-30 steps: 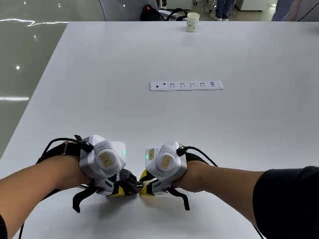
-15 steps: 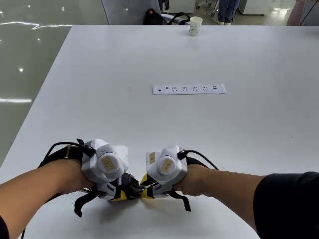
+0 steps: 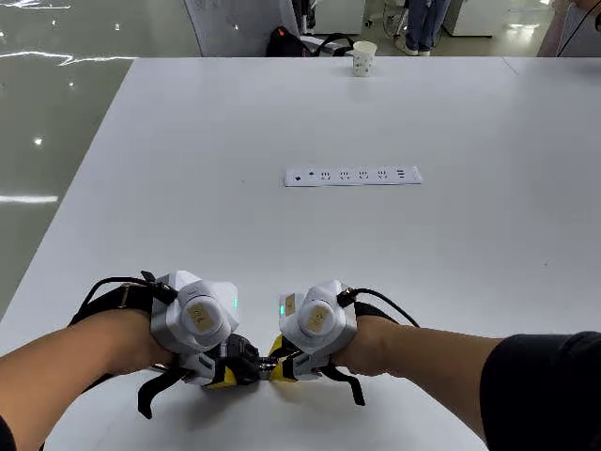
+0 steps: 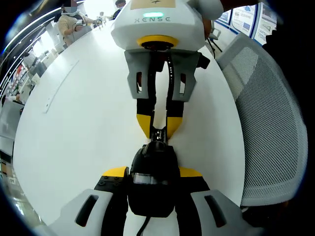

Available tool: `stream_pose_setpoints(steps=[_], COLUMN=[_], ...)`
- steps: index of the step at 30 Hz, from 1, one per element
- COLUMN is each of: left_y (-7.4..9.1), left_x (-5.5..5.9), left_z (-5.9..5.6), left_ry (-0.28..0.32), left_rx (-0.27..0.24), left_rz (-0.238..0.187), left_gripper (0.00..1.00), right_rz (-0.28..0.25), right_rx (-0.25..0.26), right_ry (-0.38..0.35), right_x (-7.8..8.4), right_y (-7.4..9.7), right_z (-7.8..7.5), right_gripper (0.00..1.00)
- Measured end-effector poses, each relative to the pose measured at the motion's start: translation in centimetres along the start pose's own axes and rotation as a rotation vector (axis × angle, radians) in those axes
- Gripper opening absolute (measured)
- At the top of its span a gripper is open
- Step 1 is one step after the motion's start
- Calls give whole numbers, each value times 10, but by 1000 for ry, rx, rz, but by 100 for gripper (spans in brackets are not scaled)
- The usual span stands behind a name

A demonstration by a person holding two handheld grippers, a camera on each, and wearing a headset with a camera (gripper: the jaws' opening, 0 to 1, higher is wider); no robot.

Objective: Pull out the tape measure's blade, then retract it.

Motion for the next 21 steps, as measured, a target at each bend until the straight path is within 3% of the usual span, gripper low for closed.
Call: stream_pose_setpoints(steps=[21], left_y=[-1], left_x=[-1], left_z=[1], left_ry=[8], left_rx=[-3], left_rz=[1], left_gripper=[31], right_rz=[12], right_rx=[9], right_ry=[-32], right_x=[13], right_y=[10], right_z=[1], right_gripper=[9])
Point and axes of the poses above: the centre of the closed fingertips' face, and the gripper's own axes: y roughly backward along the fingers, z roughly to its left, x roughly out of its underside, the point moved 10 cm from there along y, roughly backward along the fingers, and after that the axes turned 13 degrees about -x, right-handed, at the moved point
